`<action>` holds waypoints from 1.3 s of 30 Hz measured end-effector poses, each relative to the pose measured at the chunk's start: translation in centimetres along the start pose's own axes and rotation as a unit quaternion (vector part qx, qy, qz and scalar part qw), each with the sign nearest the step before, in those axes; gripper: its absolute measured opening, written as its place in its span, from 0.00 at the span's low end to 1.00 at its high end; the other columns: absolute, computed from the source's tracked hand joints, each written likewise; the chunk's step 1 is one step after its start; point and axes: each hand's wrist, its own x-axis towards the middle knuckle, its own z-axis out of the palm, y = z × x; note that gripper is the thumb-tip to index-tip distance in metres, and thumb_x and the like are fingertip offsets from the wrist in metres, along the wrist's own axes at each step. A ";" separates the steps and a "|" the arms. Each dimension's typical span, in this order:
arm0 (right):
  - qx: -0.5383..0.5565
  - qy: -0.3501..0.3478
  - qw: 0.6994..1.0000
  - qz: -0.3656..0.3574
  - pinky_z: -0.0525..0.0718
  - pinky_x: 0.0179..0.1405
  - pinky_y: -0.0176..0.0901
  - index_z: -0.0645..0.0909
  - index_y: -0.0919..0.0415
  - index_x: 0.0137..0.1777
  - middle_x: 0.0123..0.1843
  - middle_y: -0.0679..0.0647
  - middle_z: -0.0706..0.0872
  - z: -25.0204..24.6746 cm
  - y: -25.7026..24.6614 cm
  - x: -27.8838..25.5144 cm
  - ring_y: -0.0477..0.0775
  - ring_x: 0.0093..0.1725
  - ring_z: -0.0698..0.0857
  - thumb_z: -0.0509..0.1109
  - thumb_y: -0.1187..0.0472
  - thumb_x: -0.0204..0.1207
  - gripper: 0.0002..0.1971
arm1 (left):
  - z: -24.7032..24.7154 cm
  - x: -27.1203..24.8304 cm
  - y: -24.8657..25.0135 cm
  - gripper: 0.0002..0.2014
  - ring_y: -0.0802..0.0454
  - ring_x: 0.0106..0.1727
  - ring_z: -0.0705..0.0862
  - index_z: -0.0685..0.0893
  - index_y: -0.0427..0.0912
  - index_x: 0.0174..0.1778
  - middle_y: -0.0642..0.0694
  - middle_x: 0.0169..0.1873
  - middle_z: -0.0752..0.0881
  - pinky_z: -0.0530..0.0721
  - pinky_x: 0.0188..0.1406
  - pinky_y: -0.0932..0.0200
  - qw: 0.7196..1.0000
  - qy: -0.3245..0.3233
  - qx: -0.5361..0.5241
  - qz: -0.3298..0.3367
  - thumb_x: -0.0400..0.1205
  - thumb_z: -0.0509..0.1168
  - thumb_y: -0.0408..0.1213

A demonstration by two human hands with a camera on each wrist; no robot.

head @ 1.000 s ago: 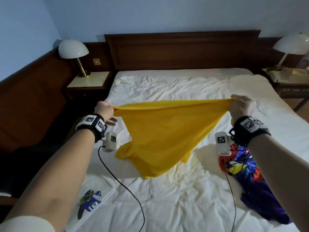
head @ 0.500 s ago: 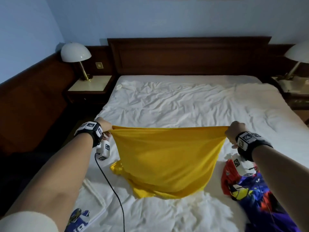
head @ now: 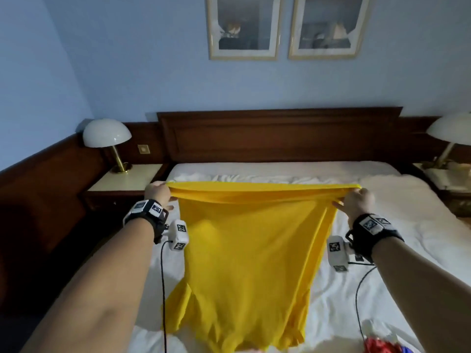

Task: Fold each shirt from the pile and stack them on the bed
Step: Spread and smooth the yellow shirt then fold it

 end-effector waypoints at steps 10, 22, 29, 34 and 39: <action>0.037 0.062 0.986 -0.150 0.90 0.58 0.63 0.69 0.61 0.53 0.59 0.64 0.81 -0.9 -9.7 -0.4 0.66 0.60 0.87 0.49 0.65 0.87 0.08 | 0.4 2.4 6.4 0.26 0.38 0.50 0.91 0.91 0.54 0.50 0.48 0.47 0.88 0.92 0.49 0.36 0.974 0.080 0.038 0.209 0.77 0.50 0.26; -0.070 0.084 0.993 -0.039 0.91 0.43 0.63 0.76 0.54 0.42 0.51 0.70 0.89 -10.7 10.1 -11.6 0.64 0.41 0.91 0.58 0.63 0.85 0.11 | -3.6 -11.8 -12.9 0.22 0.36 0.39 0.92 0.85 0.42 0.59 0.38 0.56 0.88 0.80 0.14 0.65 0.988 0.018 0.109 0.106 0.83 0.52 0.19; -0.333 0.031 0.942 0.001 0.80 0.53 0.59 0.89 0.68 0.58 0.52 0.77 0.88 -18.3 26.5 -24.0 0.77 0.55 0.86 0.62 0.59 0.78 0.19 | -8.6 -19.5 -32.7 0.20 0.41 0.28 0.92 0.86 0.43 0.60 0.38 0.52 0.90 0.88 0.22 0.54 0.964 0.011 0.259 -0.056 0.85 0.53 0.22; -0.400 -0.016 0.913 0.081 0.80 0.56 0.58 0.89 0.63 0.61 0.55 0.74 0.89 -22.4 35.8 -31.8 0.76 0.57 0.85 0.71 0.72 0.77 0.15 | -13.1 -24.6 -44.3 0.20 0.41 0.30 0.92 0.89 0.40 0.60 0.38 0.44 0.93 0.88 0.23 0.55 0.911 -0.070 0.373 -0.159 0.85 0.54 0.25; -0.439 -0.026 0.886 0.145 0.79 0.55 0.54 0.87 0.63 0.66 0.59 0.73 0.88 -25.0 41.4 -38.7 0.75 0.60 0.85 0.68 0.74 0.78 0.19 | -16.3 -31.0 -52.7 0.18 0.44 0.24 0.84 0.82 0.42 0.64 0.37 0.33 0.90 0.79 0.14 0.56 0.892 -0.107 0.372 -0.234 0.87 0.50 0.26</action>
